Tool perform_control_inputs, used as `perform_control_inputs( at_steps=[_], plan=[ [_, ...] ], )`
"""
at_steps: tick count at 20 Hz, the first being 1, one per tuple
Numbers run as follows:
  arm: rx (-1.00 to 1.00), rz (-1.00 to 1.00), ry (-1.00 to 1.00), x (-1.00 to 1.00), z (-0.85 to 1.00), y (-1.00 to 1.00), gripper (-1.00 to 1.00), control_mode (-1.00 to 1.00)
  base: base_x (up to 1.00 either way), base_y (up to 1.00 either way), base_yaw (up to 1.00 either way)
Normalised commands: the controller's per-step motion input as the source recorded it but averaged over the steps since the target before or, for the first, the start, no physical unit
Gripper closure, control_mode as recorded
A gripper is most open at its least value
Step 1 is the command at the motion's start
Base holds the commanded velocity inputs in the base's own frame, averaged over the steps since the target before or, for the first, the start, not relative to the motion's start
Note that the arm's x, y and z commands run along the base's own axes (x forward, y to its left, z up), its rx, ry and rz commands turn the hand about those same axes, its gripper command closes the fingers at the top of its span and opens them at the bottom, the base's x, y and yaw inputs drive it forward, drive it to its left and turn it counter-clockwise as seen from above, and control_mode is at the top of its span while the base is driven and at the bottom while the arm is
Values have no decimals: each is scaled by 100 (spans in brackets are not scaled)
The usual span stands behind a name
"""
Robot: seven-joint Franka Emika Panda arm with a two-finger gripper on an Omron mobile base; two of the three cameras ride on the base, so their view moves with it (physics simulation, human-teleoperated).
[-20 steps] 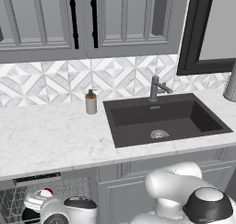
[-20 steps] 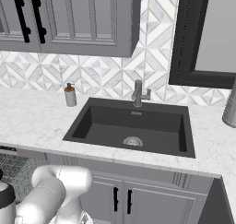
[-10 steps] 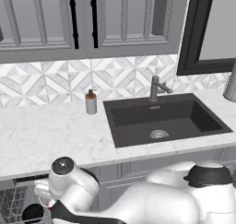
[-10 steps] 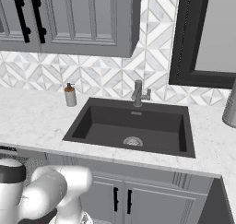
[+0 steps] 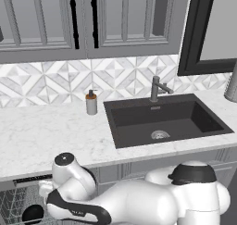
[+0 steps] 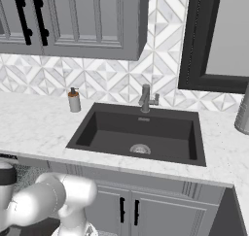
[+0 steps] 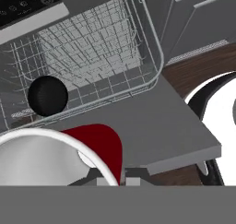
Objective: Pick up the cup and bowl from the counter, place them in the dishwasher, and close the dishwasher door.
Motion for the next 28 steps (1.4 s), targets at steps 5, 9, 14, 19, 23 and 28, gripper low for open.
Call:
perform_control_inputs(
  at_steps=[5, 9, 14, 19, 23, 28],
  plan=[
    [0, 0, -8, 0, -31, 0, 100, -100, 0, 0, 0],
    [0, 0, -5, 0, -8, 0, 100, -100, 0, 0, 0],
    [0, 0, -3, 7, -25, 0, 100, -100, 0, 0, 0],
    [0, 0, -3, 7, -25, 0, 100, -100, 0, 0, 0],
    [0, 0, 0, 2, -2, 0, 100, -100, 0, 0, 0],
    [0, 0, 0, 44, 0, 0, 100, -100, 0, 0, 0]
  ],
)
